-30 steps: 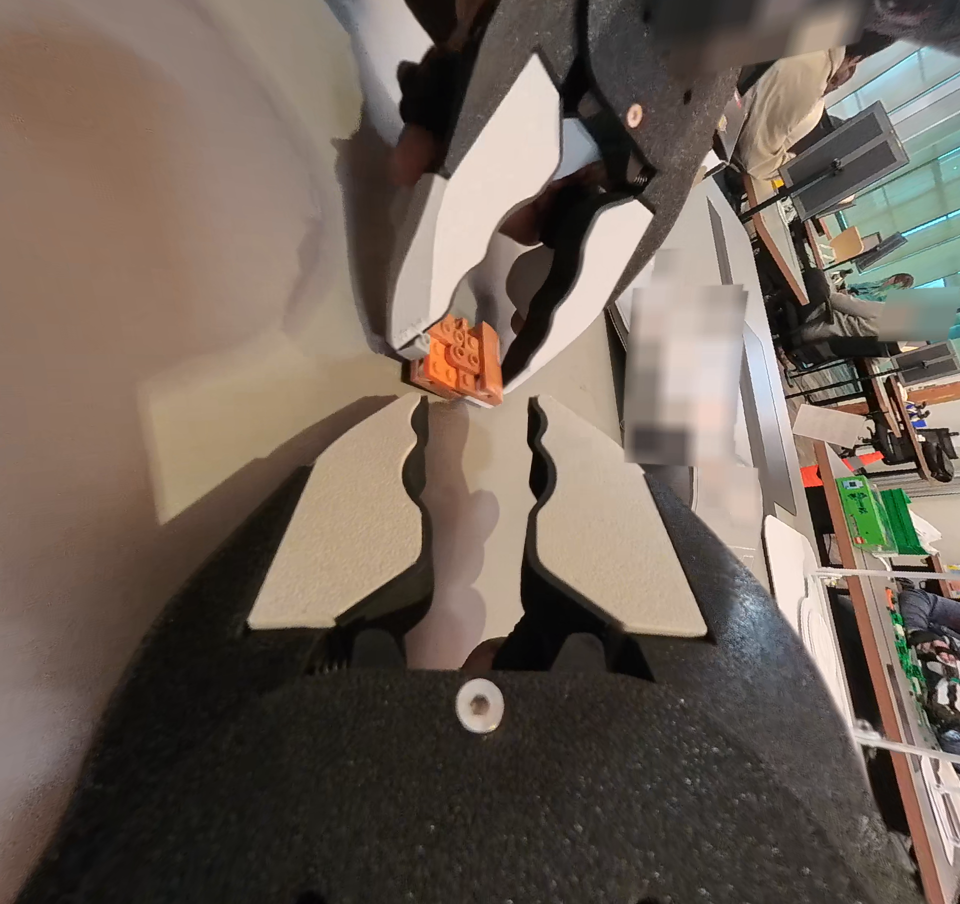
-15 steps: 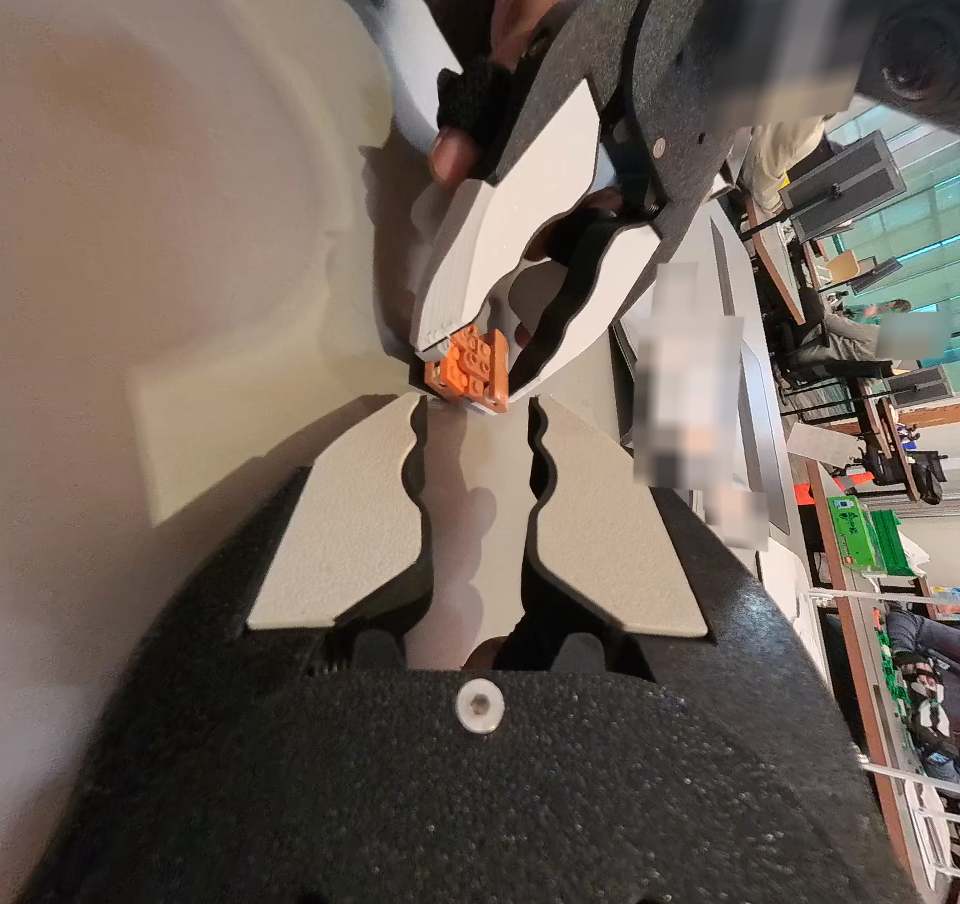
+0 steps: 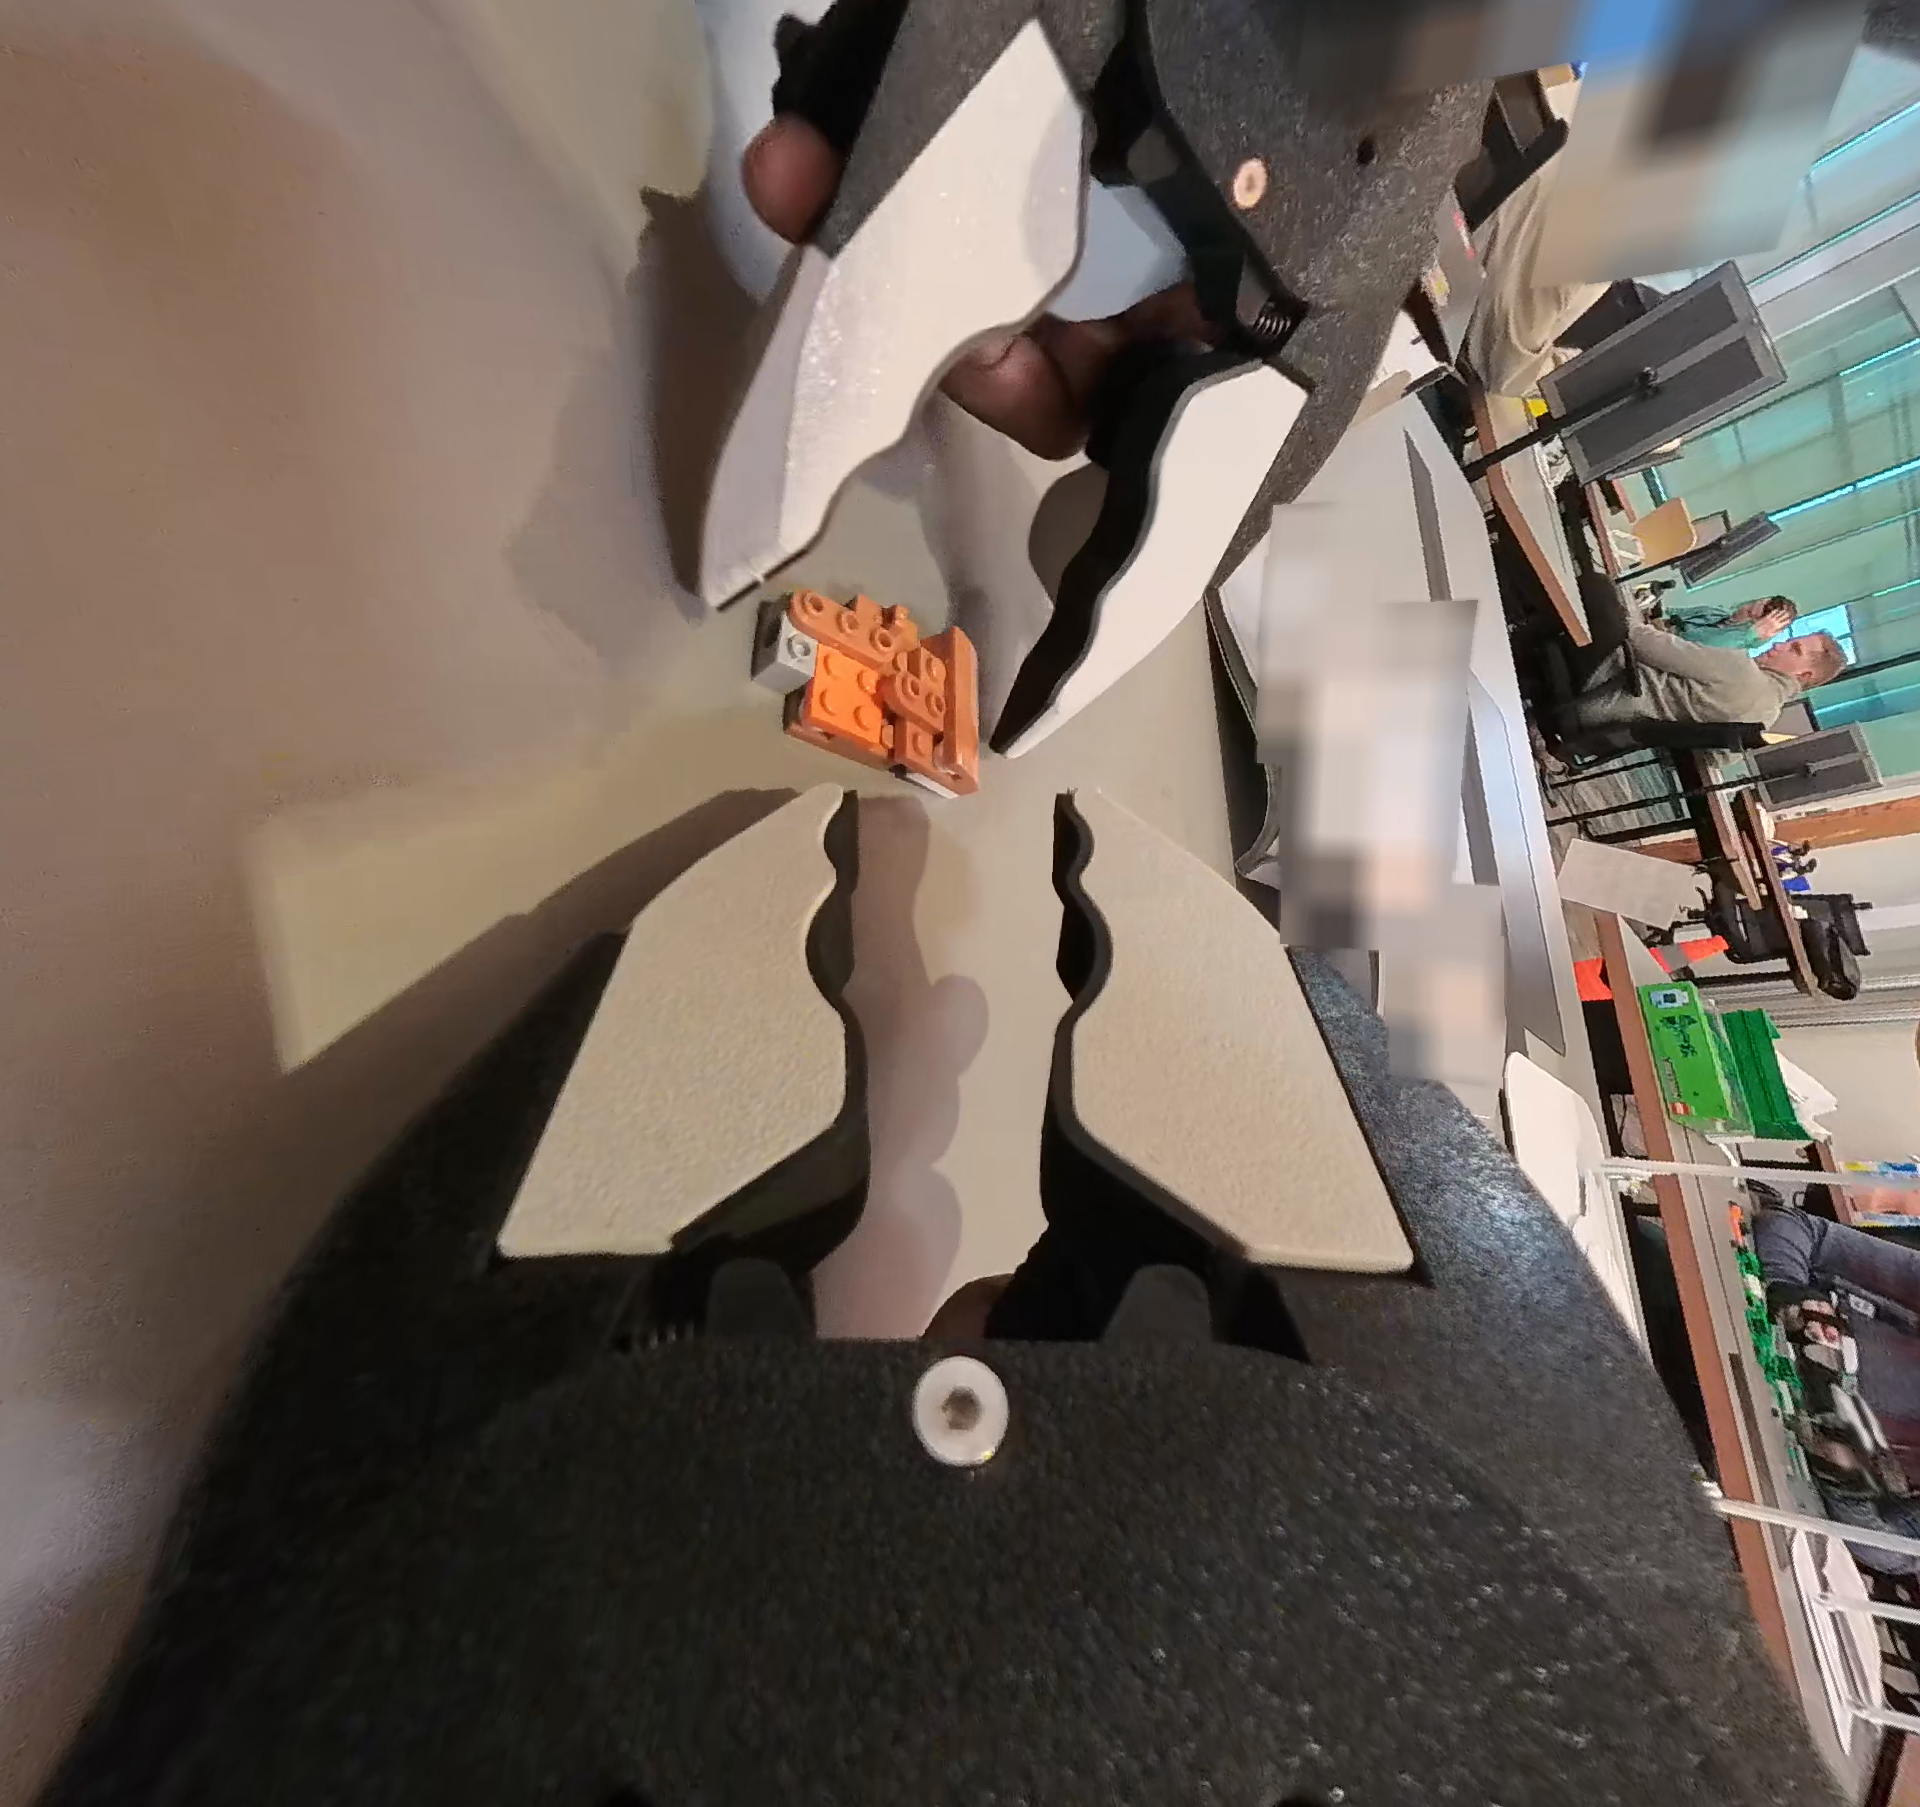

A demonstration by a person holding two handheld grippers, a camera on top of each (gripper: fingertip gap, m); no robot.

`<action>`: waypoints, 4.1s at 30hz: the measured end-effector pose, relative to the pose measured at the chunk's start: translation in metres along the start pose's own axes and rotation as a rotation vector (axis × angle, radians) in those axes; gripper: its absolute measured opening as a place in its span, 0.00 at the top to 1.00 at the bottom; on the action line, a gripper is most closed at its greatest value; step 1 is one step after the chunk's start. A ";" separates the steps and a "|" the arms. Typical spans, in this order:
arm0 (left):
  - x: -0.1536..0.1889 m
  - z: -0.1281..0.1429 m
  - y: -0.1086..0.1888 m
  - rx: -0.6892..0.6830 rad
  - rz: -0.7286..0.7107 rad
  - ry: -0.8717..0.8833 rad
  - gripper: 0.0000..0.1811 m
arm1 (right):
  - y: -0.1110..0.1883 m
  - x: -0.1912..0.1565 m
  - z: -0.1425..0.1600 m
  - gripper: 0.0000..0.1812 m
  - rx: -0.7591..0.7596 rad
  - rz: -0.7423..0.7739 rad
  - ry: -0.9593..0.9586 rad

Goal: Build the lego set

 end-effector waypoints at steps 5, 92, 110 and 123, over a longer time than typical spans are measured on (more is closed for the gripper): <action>0.000 0.000 -0.003 0.022 -0.005 -0.005 0.70 | 0.000 0.000 0.000 0.81 0.000 0.000 0.001; 0.013 -0.029 0.013 0.686 0.272 0.440 0.68 | 0.012 0.016 -0.019 0.88 0.108 0.423 0.238; 0.013 -0.030 0.013 0.664 0.334 0.343 0.88 | 0.010 0.013 -0.013 0.90 0.097 0.482 0.383; 0.008 -0.025 0.020 0.688 0.317 0.423 0.82 | 0.009 0.015 -0.012 0.91 0.074 0.454 0.360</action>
Point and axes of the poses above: each gripper's, where its closed fingertips meet, y back along the fingers, z out of its underside, x = y × z across the jaws, the point moved 7 cm from there along y, back along the fingers, and after that the axes turned 10 degrees about z, right-handed, at the moved point
